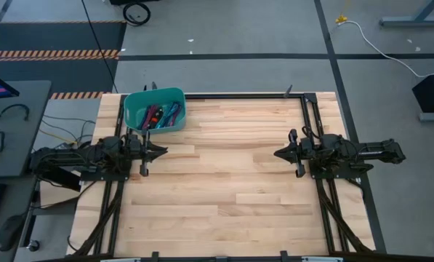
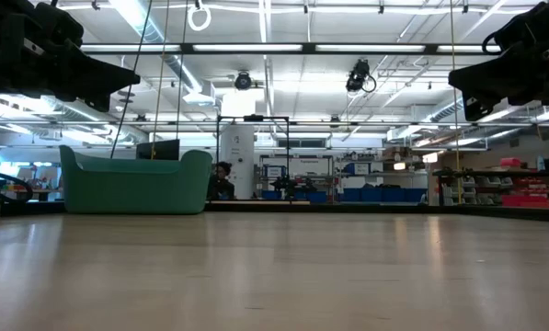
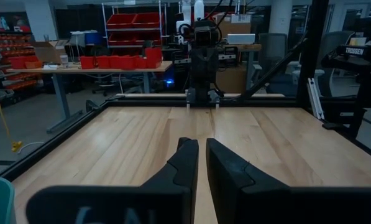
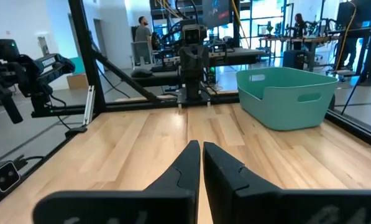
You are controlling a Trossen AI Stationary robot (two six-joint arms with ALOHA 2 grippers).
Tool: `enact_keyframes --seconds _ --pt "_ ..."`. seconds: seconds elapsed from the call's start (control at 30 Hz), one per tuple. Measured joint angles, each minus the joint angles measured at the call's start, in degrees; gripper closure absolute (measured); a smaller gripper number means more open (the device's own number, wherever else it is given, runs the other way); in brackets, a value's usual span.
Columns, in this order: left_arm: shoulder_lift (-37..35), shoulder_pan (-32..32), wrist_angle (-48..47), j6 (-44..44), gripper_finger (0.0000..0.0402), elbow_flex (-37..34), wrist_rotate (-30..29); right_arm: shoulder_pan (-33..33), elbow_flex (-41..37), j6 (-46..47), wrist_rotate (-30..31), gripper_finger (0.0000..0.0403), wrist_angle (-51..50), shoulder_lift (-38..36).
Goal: Pick and place USB-C Cables
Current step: Return to Home Position
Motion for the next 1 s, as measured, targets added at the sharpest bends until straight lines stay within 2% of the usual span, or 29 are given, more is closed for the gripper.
enact_keyframes --seconds 1.0 --pt "0.0 -0.02 0.04 0.0 0.0364 0.0 0.0 -0.01 0.0 0.01 -0.01 0.0375 -0.04 0.0"
